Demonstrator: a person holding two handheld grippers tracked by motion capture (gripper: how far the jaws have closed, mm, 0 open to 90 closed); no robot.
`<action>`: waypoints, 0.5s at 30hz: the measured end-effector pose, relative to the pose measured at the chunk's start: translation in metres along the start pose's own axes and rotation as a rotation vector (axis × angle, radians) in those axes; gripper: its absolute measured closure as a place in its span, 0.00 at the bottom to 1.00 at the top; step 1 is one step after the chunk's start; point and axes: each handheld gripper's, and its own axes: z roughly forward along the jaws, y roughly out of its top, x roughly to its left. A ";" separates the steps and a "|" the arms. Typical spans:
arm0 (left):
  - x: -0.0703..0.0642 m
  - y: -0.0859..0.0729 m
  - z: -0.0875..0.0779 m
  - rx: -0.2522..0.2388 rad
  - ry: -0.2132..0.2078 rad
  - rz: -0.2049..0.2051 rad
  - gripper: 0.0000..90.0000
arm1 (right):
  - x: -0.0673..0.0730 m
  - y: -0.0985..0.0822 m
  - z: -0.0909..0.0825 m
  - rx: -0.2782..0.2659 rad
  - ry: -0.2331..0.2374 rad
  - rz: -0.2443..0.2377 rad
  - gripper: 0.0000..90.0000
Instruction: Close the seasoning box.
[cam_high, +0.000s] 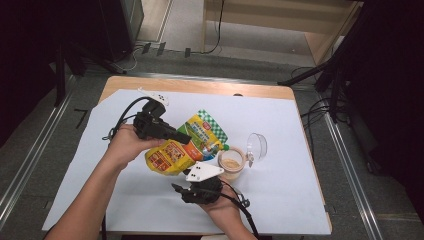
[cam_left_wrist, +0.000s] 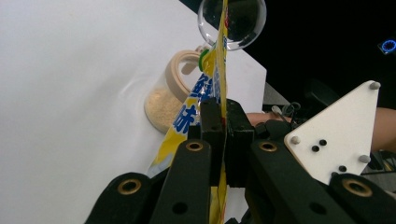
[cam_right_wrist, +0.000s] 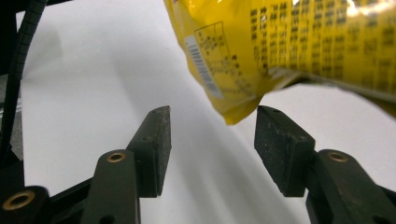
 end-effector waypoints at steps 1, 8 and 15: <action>0.001 -0.001 -0.002 -0.011 0.008 -0.004 1.00 | 0.001 0.000 -0.001 0.001 0.003 0.006 0.53; 0.013 -0.004 -0.018 -0.099 0.057 -0.029 1.00 | 0.001 0.003 -0.003 -0.006 0.004 0.005 0.53; 0.034 -0.008 -0.028 -0.170 0.113 -0.068 1.00 | -0.001 0.004 -0.004 -0.008 0.002 0.011 0.53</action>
